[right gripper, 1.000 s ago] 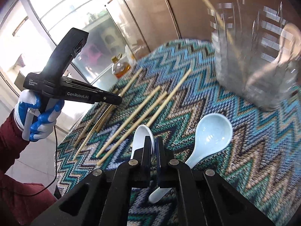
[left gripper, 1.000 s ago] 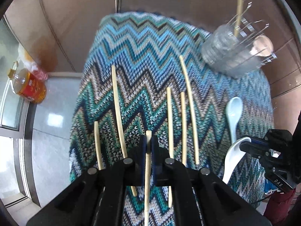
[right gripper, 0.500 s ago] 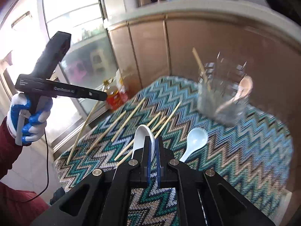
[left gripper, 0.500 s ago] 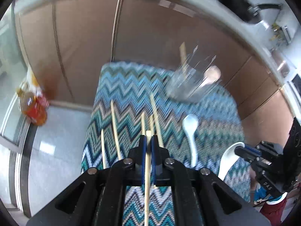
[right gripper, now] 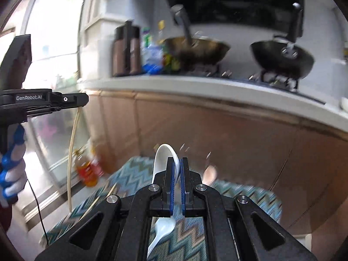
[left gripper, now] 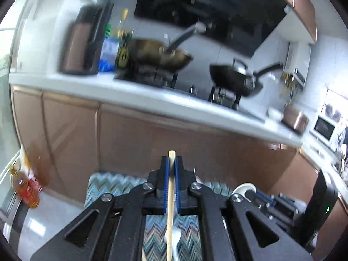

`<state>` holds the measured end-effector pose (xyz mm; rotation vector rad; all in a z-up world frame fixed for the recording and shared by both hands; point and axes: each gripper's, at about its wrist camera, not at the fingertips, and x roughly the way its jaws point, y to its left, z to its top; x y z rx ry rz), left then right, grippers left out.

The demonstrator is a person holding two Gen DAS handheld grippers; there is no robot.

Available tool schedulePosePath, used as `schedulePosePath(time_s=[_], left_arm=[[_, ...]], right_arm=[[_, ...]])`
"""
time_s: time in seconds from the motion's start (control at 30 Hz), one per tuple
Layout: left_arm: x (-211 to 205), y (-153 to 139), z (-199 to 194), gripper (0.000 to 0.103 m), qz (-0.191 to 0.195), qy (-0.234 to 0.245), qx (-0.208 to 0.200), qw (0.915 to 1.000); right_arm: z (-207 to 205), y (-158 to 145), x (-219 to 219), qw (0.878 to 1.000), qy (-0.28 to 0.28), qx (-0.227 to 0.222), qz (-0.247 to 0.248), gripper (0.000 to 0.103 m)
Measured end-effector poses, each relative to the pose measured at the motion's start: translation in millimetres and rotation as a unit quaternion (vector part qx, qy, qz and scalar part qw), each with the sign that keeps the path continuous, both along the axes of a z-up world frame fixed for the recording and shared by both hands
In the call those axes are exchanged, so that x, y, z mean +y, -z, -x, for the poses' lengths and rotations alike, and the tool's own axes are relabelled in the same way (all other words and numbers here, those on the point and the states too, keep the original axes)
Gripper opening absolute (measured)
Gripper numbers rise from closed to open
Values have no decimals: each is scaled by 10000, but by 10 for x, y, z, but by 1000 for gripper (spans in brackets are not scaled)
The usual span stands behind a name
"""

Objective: Organize utensils
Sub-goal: 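Lift chopstick and white spoon, drop both into the cup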

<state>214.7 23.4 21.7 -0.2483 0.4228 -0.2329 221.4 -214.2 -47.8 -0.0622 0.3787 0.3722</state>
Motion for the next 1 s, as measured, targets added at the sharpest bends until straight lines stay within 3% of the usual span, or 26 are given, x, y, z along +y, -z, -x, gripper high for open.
schedulePosePath(time_s=[0.13,0.3,0.57,0.83,1.0], left_arm=[[-125,-65,-416,4,378,-143,-442,9982],[-302,115,-888,4,562,-595,-919,9924],[-572,705,-1456,4,354,-966,-975,9899],[-705,1091,-1573,5,85,-1135,-1108,9873],[-684,1208,-1540,10,21,-1205,-1104,9866]], right_arm=[[-386,6,-65,9981,472,-385,-135,5],[-833,229,17,9948,858,-543,-117,5],[-1238,708,65,9927,1074,-531,-111,5],[-1417,1023,67,9927,1056,-521,-244,6],[-1373,1176,90,9939,983,-439,-227,17]])
